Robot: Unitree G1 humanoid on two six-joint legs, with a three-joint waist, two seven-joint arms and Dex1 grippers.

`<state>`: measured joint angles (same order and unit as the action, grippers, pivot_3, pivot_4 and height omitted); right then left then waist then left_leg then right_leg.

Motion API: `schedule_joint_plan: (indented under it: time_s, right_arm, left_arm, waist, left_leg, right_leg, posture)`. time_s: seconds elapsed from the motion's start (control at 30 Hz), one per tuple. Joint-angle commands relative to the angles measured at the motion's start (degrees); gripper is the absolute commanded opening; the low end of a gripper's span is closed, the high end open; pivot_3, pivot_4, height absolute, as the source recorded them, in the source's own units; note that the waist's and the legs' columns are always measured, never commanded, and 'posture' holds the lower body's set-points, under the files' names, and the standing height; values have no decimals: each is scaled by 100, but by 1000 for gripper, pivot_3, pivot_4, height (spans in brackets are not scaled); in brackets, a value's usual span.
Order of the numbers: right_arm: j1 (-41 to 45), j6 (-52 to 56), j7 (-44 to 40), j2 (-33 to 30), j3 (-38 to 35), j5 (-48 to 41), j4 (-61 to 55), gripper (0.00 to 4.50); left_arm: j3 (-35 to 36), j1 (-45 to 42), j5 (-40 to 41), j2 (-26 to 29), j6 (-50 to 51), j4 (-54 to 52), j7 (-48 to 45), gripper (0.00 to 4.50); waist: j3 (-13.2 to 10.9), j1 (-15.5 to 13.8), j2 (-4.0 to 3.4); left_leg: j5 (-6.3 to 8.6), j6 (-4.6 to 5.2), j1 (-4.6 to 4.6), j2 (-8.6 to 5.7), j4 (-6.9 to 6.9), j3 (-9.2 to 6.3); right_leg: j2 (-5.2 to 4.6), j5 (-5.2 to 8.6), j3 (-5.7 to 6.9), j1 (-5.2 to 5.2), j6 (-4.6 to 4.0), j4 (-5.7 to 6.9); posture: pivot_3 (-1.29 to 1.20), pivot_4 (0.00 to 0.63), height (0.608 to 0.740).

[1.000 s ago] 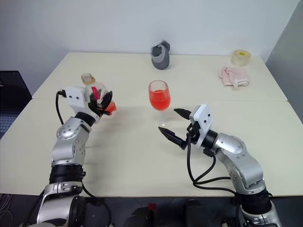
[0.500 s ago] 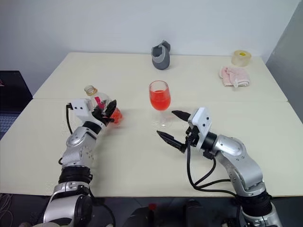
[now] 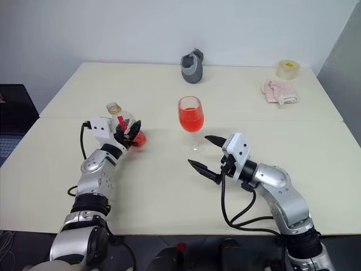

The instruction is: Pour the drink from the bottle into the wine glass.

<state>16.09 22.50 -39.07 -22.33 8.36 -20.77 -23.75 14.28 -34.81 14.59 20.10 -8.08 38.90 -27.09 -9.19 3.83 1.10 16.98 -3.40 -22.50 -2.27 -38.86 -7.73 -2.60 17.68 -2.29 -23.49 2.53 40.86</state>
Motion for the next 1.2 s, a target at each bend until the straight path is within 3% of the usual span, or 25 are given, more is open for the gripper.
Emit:
schedule_joint_plan:
  time_s: [0.03,0.23,0.5,0.53,1.2]
  right_arm:
    - [72,-88,37,32,-41,-11,-107,4500]
    - [147,-36,77,65,-56,-51,-66,4500]
    - [220,8,108,116,-83,-81,-18,4500]
    - [208,9,100,114,-77,-86,-28,4500]
    - [319,51,116,157,-33,-90,-49,4500]
  left_arm:
    - [-52,-13,-105,83,-191,-37,-39,1814]
    - [-98,66,-235,103,-299,10,4,1814]
    - [21,242,-186,165,-267,-126,46,4316]
    - [31,267,-174,169,-255,-163,58,4463]
    - [69,1248,73,157,786,-2058,349,4463]
  waist:
    - [0,-8,0]
    - [0,-9,0]
    - [0,-2,0]
    - [0,-2,0]
    - [0,-25,0]
  left_leg:
    - [0,0,0,0,0,0]
    - [0,0,0,0,0,0]
    - [0,0,3,0,2,3]
    - [0,0,3,1,2,3]
    - [1,1,3,6,3,0]
  right_leg:
    - [0,0,0,0,0,0]
    - [0,0,0,0,0,0]
    - [0,0,-3,0,0,0]
    - [0,0,-3,0,0,0]
    - [-3,0,-3,1,0,-2]
  posture:
    - [0,150,740]
    - [0,150,740]
    - [0,150,740]
    - [0,150,740]
    - [0,150,740]
